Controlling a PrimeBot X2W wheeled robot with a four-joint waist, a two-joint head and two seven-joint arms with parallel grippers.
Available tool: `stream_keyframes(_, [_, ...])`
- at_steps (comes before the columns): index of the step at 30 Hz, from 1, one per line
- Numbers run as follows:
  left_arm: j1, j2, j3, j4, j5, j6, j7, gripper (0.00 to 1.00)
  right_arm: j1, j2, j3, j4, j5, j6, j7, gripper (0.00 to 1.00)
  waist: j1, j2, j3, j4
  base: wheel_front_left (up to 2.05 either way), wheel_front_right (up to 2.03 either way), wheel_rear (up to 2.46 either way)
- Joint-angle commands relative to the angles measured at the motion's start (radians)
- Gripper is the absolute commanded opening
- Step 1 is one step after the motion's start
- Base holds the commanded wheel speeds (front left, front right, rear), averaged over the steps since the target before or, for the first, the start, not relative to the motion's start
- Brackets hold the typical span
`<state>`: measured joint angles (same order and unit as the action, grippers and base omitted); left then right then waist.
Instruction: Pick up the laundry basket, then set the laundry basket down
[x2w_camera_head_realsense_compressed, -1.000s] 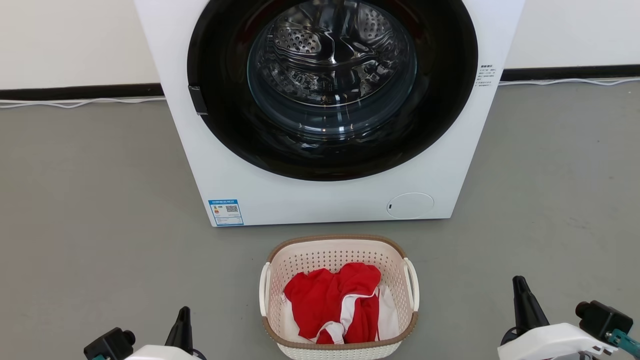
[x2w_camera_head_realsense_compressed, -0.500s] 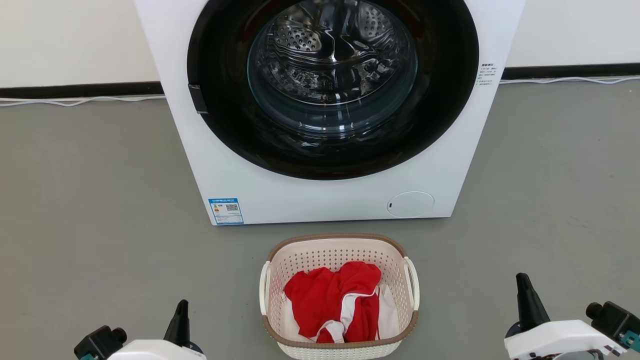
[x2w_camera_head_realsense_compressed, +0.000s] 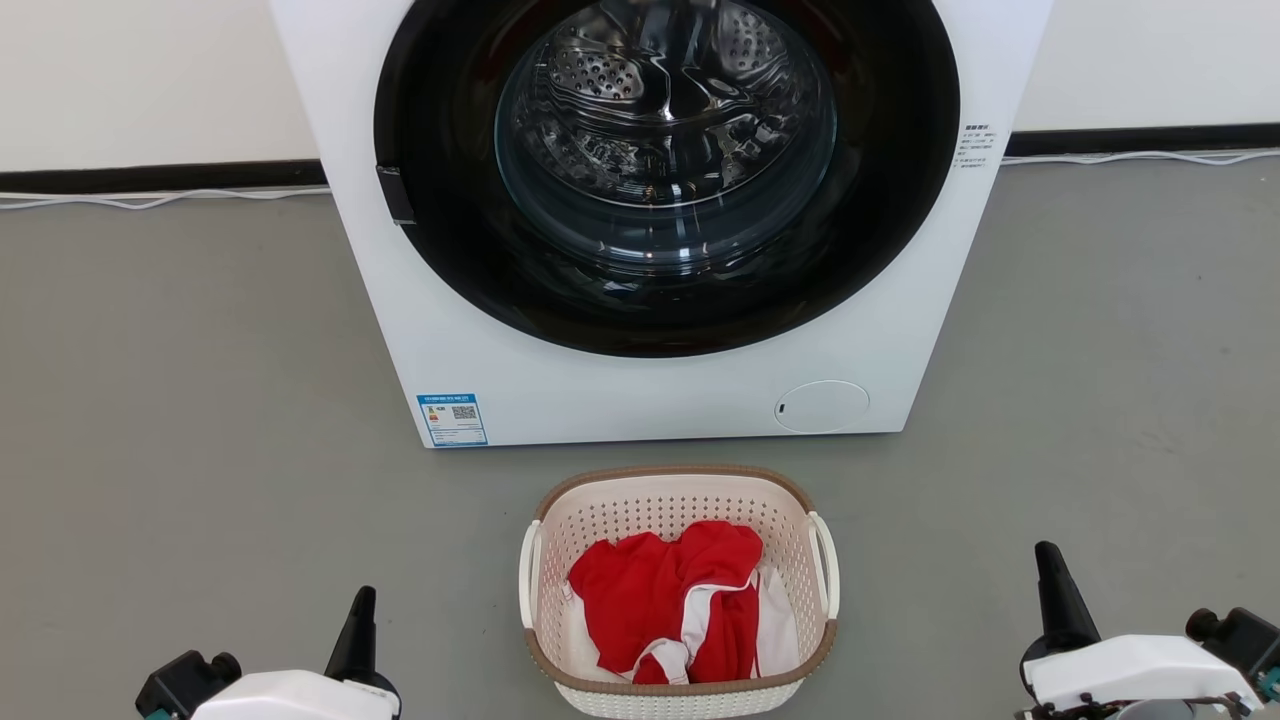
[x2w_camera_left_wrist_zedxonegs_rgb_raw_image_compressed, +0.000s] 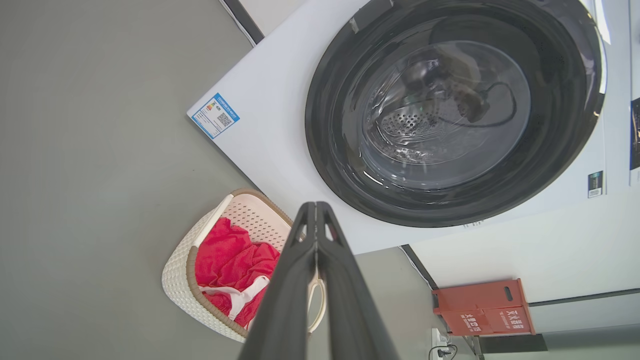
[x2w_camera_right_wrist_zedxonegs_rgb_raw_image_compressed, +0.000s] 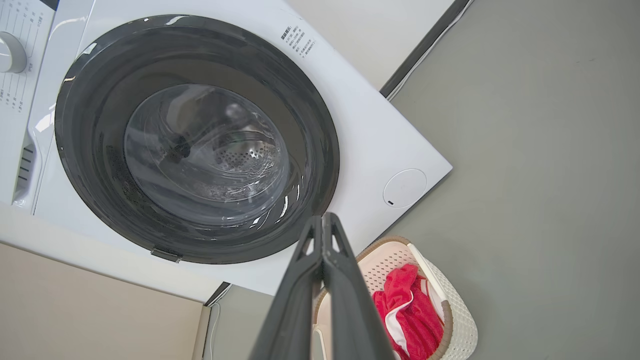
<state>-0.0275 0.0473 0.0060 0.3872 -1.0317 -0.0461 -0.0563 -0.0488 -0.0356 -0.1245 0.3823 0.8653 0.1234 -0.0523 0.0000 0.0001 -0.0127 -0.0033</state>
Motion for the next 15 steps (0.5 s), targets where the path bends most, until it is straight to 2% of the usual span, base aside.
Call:
stream_keyframes(1, [-0.053, 0.007, 0.025, -0.035, -0.031, -0.015, 0.009, 0.00, -0.046, -0.011, 0.011, -0.036, 0.037, 0.004, 0.008, 0.00, 0.0000, -0.0001, 0.000, 0.000, 0.00, 0.00, 0.00])
stream_keyframes(15, [-0.060, 0.006, 0.046, -0.062, -0.171, -0.033, 0.050, 0.00, -0.050, -0.012, 0.011, -0.062, 0.218, 0.005, 0.048, 0.00, 0.0000, -0.0001, 0.004, 0.001, 0.00, 0.00, 0.00])
